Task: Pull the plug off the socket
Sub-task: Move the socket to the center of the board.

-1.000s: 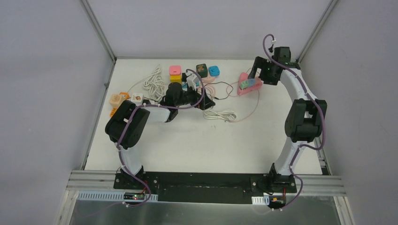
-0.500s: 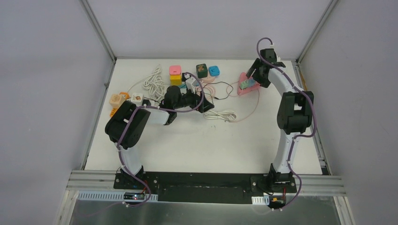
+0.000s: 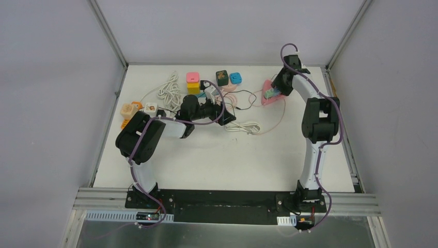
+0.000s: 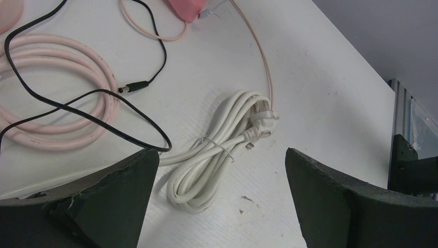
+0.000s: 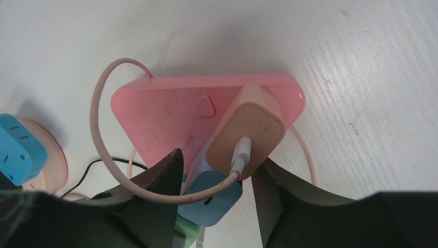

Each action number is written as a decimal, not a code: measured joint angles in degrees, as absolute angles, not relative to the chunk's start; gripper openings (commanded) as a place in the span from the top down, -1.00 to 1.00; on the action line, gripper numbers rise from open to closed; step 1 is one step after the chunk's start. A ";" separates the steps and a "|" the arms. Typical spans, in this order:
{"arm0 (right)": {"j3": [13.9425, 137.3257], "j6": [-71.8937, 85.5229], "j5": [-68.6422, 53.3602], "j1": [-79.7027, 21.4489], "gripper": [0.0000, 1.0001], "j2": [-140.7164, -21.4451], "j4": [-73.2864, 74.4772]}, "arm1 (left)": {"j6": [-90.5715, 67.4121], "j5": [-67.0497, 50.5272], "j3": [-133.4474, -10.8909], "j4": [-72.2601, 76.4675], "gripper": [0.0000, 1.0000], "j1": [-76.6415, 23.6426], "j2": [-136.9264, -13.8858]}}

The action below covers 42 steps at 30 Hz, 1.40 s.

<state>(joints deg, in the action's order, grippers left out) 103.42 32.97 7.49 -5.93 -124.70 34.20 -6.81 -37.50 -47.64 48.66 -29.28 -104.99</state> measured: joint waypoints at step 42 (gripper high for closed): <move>67.90 14.50 -2.00 -4.40 0.44 -98.39 30.57 | -9.54 -40.88 -36.45 66.08 -0.96 -29.28 -103.37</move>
